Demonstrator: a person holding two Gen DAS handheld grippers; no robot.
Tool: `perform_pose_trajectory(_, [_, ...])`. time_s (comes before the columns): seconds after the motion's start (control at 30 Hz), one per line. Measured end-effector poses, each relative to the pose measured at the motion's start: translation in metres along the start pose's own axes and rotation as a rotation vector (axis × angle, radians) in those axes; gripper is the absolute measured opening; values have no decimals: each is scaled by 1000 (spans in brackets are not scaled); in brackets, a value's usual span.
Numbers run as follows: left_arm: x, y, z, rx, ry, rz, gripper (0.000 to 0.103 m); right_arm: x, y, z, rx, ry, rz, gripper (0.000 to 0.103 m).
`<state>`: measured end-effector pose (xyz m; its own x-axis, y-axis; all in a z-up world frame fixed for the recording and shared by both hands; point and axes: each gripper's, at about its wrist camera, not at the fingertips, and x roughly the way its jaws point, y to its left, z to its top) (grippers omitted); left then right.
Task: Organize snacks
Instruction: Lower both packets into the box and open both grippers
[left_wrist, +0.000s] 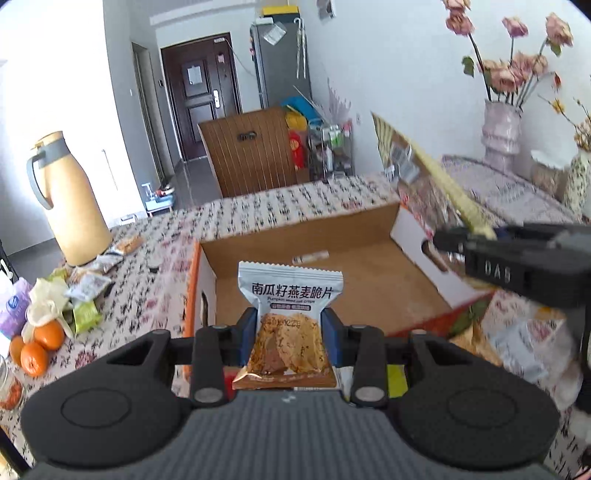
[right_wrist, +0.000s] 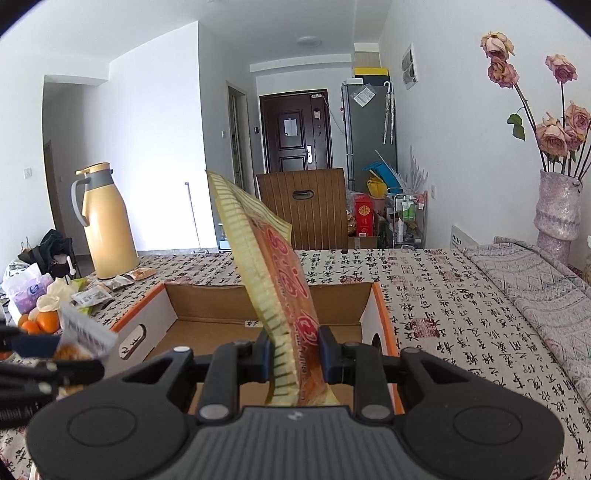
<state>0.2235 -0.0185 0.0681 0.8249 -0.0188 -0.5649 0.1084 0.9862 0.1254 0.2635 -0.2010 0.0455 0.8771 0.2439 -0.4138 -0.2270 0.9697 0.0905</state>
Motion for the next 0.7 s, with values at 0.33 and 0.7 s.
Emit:
perform_pose_trajectory(0.33, [34, 13, 36, -53, -15, 32, 38, 32, 4, 11, -23, 26, -6, 24])
perform_pose_trajectory(0.7, [84, 32, 34, -117, 77, 60, 51, 69, 4, 6, -16, 110, -9, 25])
